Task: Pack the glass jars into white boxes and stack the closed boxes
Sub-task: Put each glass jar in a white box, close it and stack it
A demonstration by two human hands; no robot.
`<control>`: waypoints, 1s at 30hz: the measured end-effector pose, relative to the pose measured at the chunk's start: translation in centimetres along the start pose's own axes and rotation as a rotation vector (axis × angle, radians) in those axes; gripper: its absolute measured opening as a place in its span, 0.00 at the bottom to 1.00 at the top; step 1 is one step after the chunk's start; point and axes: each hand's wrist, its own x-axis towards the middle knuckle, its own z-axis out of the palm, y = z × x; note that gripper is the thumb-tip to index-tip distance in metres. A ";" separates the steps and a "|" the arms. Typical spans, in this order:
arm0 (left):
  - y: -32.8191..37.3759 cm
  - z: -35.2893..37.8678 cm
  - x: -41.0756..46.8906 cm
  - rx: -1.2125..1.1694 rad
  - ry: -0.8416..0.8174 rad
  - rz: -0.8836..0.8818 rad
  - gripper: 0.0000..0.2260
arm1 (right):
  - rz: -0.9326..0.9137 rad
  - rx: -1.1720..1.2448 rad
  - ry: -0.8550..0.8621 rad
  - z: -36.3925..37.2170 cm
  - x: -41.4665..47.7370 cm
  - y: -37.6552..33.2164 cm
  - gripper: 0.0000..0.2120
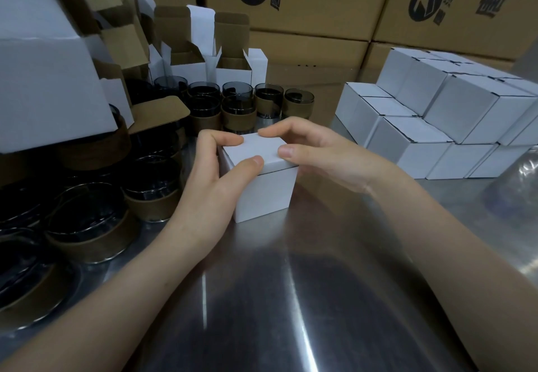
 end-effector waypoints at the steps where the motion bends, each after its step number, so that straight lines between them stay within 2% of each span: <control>1: 0.0 0.0 0.0 -0.001 -0.001 -0.004 0.16 | 0.002 -0.001 -0.001 0.0 0.0 0.0 0.15; 15: 0.7 0.4 -0.2 -0.041 -0.019 -0.070 0.18 | -0.006 -0.016 -0.045 0.0 0.1 -0.1 0.20; 25: 1.3 0.6 -0.4 0.028 -0.060 -0.068 0.17 | 0.013 -0.055 -0.077 0.1 0.0 -0.6 0.19; 30: 1.1 0.6 -0.7 0.038 -0.053 -0.038 0.16 | -0.041 -0.215 0.011 0.5 -0.2 -1.2 0.17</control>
